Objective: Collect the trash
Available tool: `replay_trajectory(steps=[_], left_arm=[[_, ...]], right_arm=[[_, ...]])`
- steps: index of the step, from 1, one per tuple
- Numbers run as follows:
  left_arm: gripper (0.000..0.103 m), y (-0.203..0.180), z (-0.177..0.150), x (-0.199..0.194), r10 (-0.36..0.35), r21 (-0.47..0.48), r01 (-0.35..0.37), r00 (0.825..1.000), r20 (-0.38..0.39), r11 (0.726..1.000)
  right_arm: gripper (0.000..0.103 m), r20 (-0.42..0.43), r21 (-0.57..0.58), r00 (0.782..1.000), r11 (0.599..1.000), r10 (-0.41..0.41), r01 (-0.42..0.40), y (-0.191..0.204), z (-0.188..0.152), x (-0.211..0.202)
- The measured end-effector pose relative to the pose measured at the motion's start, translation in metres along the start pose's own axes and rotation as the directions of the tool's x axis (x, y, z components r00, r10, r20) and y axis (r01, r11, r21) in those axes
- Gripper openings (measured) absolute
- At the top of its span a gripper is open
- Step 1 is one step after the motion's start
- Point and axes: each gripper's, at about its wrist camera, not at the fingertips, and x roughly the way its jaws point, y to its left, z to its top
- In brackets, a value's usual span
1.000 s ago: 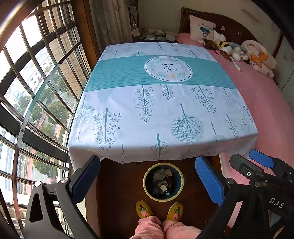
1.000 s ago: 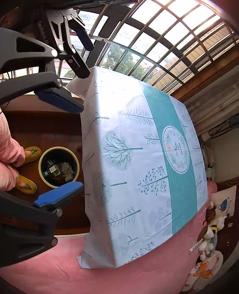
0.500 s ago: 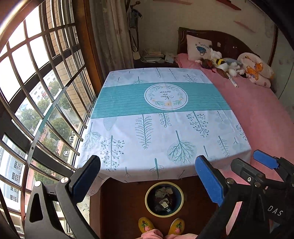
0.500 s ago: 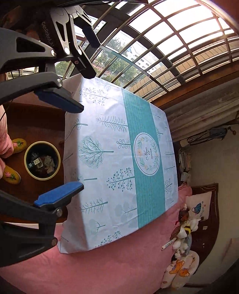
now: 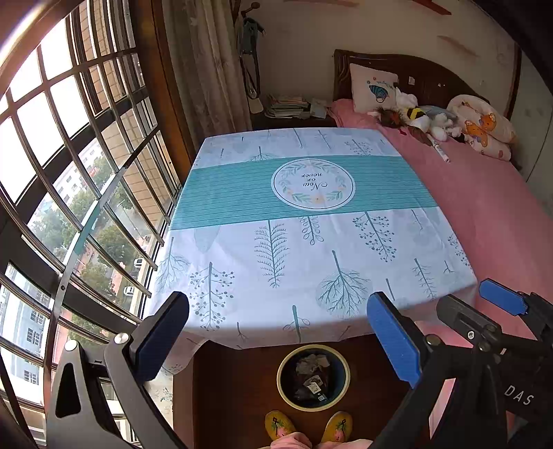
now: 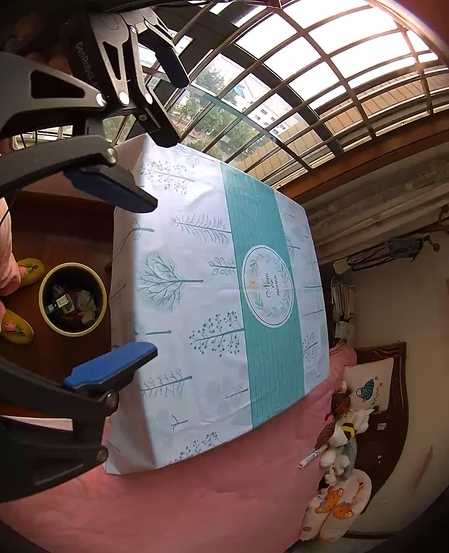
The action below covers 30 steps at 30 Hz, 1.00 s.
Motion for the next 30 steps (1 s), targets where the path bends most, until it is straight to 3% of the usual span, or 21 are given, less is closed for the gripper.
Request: replay_trajectory(steps=[30], left_arm=[[0.101,-0.008,-0.005,0.021,0.000,0.048,0.004,0.997,-0.078,0.999]], right_arm=[[0.078,-0.062,0.045,0.998,0.999,-0.003,0.006,-0.011,-0.007,0.018]])
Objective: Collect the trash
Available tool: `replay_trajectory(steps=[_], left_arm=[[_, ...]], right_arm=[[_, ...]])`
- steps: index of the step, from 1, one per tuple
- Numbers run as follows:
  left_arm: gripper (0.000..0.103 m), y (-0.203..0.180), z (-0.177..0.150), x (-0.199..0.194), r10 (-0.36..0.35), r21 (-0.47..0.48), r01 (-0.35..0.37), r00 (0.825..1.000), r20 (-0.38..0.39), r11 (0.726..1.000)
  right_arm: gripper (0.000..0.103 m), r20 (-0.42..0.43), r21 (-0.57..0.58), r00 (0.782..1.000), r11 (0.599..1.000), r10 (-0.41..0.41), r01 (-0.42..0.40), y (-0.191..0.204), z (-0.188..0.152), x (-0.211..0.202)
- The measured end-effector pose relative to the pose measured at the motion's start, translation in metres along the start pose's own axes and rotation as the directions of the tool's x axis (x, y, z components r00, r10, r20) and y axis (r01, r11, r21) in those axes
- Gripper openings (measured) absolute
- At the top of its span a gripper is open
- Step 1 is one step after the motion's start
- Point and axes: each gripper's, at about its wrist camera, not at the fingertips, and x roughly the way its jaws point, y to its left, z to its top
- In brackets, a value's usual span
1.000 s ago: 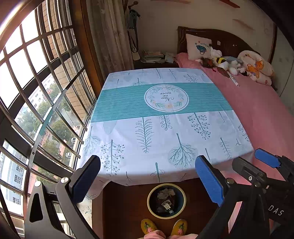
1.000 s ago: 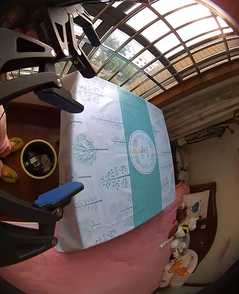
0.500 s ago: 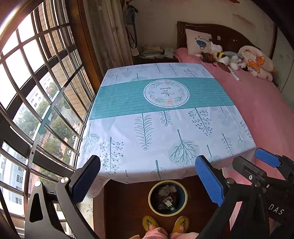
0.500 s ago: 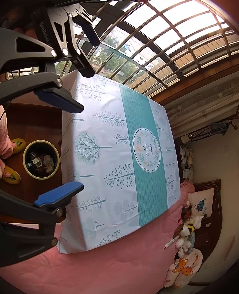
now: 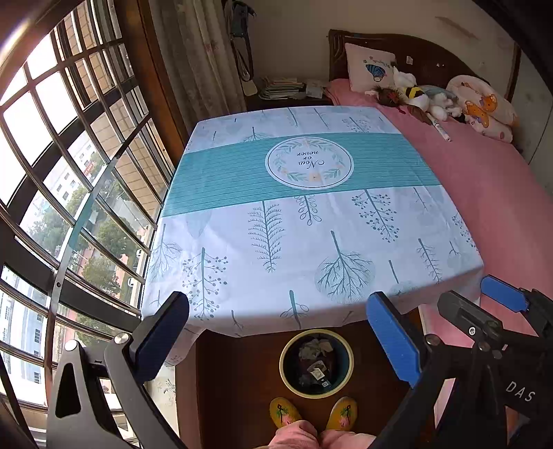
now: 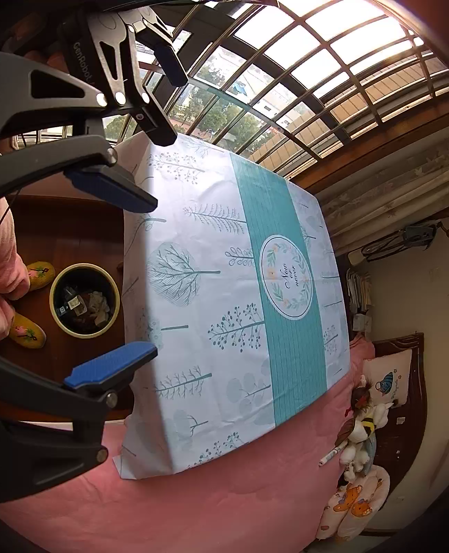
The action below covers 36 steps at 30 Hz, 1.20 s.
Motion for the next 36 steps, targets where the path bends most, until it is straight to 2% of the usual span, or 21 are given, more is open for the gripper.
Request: replay_trajectory(steps=[36], left_arm=[[0.101,-0.0009,-0.0025,0.0049,-0.005,-0.005,0.004,1.000,-0.020,1.000]], right_arm=[[0.078,-0.003,0.006,1.000,1.000,-0.002,0.002,0.0022,-0.0040,0.0007]])
